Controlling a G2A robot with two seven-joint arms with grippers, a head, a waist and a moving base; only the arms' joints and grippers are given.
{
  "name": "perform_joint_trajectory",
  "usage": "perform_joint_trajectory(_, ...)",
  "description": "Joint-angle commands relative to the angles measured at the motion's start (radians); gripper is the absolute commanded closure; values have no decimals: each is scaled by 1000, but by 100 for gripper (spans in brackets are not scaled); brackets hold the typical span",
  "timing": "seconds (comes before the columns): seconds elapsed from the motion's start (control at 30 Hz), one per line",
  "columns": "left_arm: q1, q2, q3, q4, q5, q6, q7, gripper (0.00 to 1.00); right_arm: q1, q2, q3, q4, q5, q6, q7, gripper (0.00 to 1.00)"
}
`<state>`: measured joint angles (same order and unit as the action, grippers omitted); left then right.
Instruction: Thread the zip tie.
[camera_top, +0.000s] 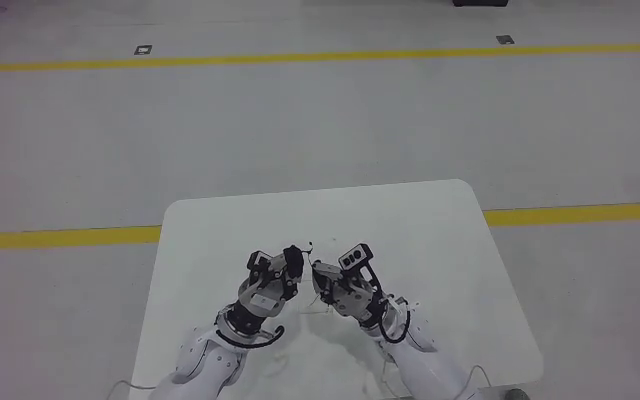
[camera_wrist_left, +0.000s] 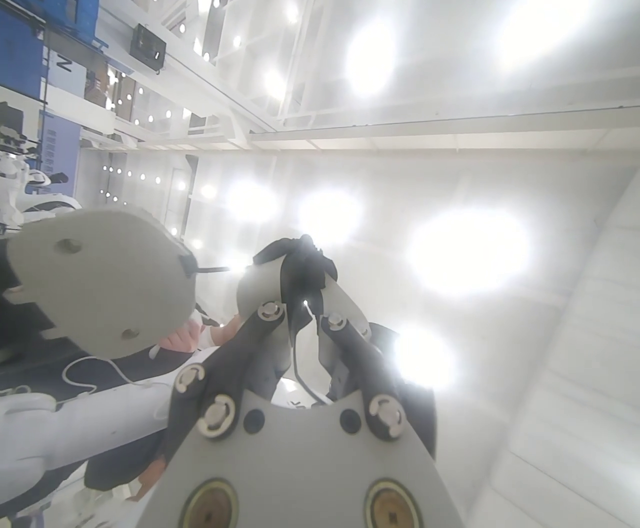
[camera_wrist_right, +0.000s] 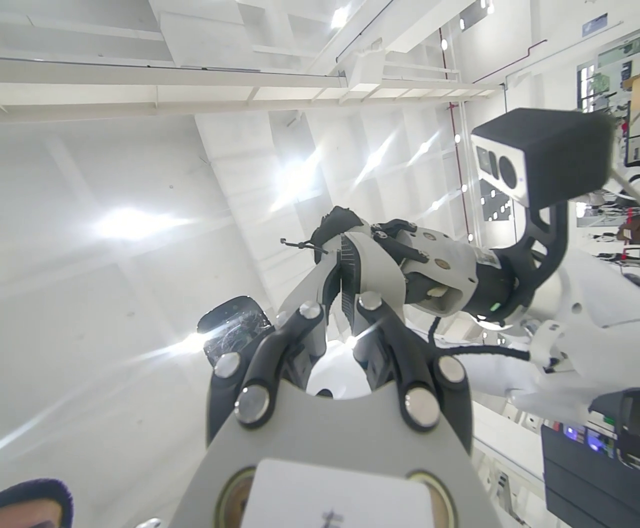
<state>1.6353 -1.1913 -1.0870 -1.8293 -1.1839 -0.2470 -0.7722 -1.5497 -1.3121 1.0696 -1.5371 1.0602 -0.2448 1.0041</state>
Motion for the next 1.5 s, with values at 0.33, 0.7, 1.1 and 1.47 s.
perform_joint_trajectory(0.33,-1,-3,-9,-11,-3,-7,0,100,-3,-1,-2,12,-13,7,-3,100)
perform_joint_trajectory(0.7,-2,-5,-13,-12,-11,-4,-5,100,-3,-2,-3,15,-16,7,-7,100)
perform_joint_trajectory(1.1,-7,-7,-22,14,6,0,-6,100,-19,1,26,2,7,-5,-1,0)
perform_joint_trajectory(1.47,-8,-2,-50,56,115,-31,20,100,-101,38,250,-54,-1,-46,0,0)
